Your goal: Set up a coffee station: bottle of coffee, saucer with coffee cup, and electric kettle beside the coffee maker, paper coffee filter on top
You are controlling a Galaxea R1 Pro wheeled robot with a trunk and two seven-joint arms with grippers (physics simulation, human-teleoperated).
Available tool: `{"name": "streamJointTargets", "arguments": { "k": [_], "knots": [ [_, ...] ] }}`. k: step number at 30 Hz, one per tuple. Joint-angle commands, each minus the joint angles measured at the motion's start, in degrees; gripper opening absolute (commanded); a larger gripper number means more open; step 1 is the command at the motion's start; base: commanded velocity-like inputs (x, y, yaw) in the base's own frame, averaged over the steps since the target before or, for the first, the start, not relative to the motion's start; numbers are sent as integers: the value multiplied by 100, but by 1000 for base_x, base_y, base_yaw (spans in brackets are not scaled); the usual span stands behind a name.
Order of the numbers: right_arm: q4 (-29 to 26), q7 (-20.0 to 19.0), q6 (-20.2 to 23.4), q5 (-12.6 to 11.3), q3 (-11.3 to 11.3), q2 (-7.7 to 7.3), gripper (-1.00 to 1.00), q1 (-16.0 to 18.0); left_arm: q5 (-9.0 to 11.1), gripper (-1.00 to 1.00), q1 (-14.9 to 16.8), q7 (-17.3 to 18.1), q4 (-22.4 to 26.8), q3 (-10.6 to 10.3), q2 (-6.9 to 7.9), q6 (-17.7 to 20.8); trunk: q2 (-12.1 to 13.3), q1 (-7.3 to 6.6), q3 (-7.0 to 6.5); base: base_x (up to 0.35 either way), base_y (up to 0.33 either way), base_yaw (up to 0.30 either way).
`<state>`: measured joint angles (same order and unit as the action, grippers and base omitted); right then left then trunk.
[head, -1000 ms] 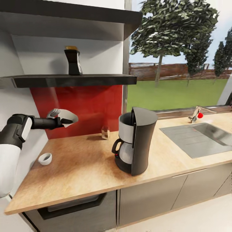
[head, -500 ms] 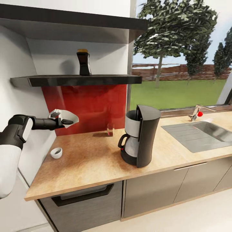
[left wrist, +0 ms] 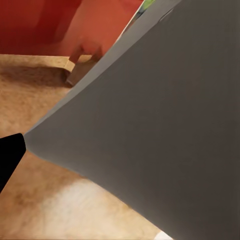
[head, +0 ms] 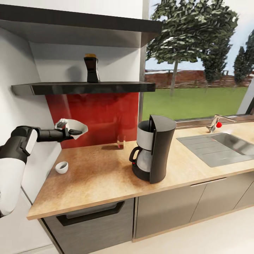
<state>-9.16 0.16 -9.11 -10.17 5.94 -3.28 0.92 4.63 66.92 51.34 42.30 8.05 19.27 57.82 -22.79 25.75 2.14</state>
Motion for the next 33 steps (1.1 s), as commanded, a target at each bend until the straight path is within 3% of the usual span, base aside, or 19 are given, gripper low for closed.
{"name": "streamJointTargets", "arguments": {
  "k": [1,16,20,21,33],
  "knots": [
    [3,-5,-17,-46,5,-11,100,5,70,-100,-3,-15,32,7,0,44,-13,4,13,0,0,0],
    [10,1,-12,-46,4,-28,100,5,580,-100,327,-44,-320,3,-72,88,-13,4,13,0,0,-238],
    [10,1,-12,-46,4,-25,100,5,588,-100,457,-53,-449,9,-78,89,-13,4,13,0,0,-284],
    [10,1,-12,-46,4,-24,100,5,590,-100,2191,-51,-3335,11,-76,89,-13,4,13,0,0,-284],
    [19,1,-12,-46,4,-24,100,5,593,-100,2237,-54,-3461,254,-18,96,-13,4,13,0,0,-284]
  ]
}}
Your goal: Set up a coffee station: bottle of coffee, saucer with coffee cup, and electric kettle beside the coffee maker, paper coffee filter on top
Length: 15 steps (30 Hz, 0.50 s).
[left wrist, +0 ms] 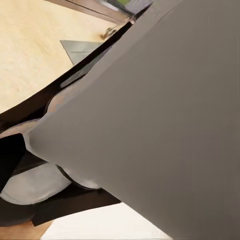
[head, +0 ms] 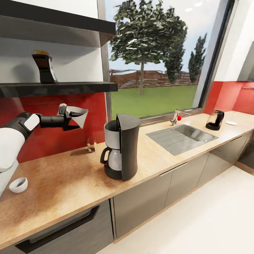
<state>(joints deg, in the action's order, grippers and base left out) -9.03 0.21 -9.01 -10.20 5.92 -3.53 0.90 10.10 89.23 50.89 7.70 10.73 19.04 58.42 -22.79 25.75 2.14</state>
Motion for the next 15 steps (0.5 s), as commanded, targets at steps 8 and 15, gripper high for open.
{"name": "streamJointTargets", "arguments": {
  "k": [8,15],
  "knots": [
    [4,-4,-30,-44,-1,1,100,6,45,-100,-6,-8,4,-13,23,33,-13,4,-4,0,0,-283],
    [-2,-4,-36,-50,-3,1,100,6,45,-100,-27,-8,45,-34,22,30,-13,4,-49,0,0,-244]
  ]
}}
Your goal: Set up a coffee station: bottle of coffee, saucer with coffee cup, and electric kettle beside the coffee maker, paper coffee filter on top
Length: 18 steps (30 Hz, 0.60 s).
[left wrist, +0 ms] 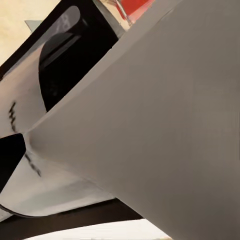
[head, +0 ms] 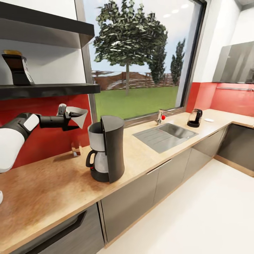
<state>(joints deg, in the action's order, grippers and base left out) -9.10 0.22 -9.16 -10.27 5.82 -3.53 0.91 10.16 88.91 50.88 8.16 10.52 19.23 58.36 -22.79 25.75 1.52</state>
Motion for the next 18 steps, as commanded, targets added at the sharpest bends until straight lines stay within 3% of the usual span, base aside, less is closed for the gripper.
{"name": "streamJointTargets", "arguments": {
  "k": [1,18],
  "knots": [
    [5,-4,-23,-40,7,1,100,6,33,-100,4,-8,12,-19,8,35,-13,4,6,0,0,-216],
    [5,-5,-18,-37,13,1,100,6,-15,-100,-10,-10,46,-77,28,28,-13,4,-105,0,0,-183]
  ]
}}
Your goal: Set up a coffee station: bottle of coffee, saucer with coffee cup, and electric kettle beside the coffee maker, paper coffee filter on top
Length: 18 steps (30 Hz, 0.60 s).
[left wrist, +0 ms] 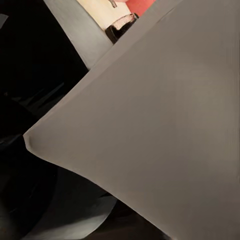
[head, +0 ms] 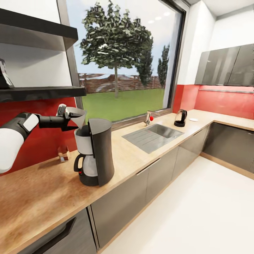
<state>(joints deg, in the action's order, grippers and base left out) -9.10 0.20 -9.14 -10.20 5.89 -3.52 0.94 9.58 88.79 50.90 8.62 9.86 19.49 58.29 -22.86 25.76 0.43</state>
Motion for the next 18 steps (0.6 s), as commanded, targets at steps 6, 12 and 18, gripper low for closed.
{"name": "streamJointTargets", "arguments": {
  "k": [6,12,18],
  "knots": [
    [5,-3,-26,-44,8,1,100,2,43,-100,-2,-18,-1,-10,10,37,-6,2,2,0,0,-12],
    [2,-3,-26,-45,8,1,100,2,44,-100,-9,-19,-5,-18,36,34,-6,2,2,0,0,0],
    [4,-3,-26,-44,8,1,100,2,44,-100,-11,-19,-8,-18,37,36,-6,2,2,85,0,0]
  ]
}}
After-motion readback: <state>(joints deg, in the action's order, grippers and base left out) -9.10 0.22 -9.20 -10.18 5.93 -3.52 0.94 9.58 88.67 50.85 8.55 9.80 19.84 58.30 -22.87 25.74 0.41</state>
